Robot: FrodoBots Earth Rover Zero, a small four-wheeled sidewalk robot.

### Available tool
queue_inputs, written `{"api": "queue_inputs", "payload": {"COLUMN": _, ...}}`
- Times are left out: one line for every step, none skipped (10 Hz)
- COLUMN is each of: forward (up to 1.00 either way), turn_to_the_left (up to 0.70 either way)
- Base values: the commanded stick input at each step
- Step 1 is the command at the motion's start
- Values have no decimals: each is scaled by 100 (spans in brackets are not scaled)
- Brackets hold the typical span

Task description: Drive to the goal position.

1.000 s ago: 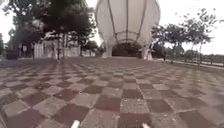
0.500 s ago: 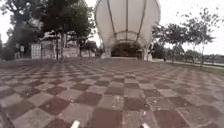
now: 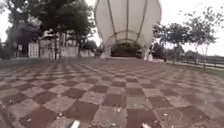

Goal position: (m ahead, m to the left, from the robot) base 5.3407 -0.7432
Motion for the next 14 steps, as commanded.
{"api": "queue_inputs", "payload": {"forward": 70, "turn_to_the_left": 0}}
{"api": "queue_inputs", "payload": {"forward": 70, "turn_to_the_left": 0}}
{"api": "queue_inputs", "payload": {"forward": 70, "turn_to_the_left": 0}}
{"api": "queue_inputs", "payload": {"forward": 70, "turn_to_the_left": 0}}
{"api": "queue_inputs", "payload": {"forward": 70, "turn_to_the_left": 0}}
{"api": "queue_inputs", "payload": {"forward": 70, "turn_to_the_left": 0}}
{"api": "queue_inputs", "payload": {"forward": 70, "turn_to_the_left": 0}}
{"api": "queue_inputs", "payload": {"forward": 70, "turn_to_the_left": 0}}
{"api": "queue_inputs", "payload": {"forward": 70, "turn_to_the_left": 0}}
{"api": "queue_inputs", "payload": {"forward": 70, "turn_to_the_left": 0}}
{"api": "queue_inputs", "payload": {"forward": 70, "turn_to_the_left": 0}}
{"api": "queue_inputs", "payload": {"forward": 70, "turn_to_the_left": 0}}
{"api": "queue_inputs", "payload": {"forward": 70, "turn_to_the_left": 0}}
{"api": "queue_inputs", "payload": {"forward": 70, "turn_to_the_left": 0}}
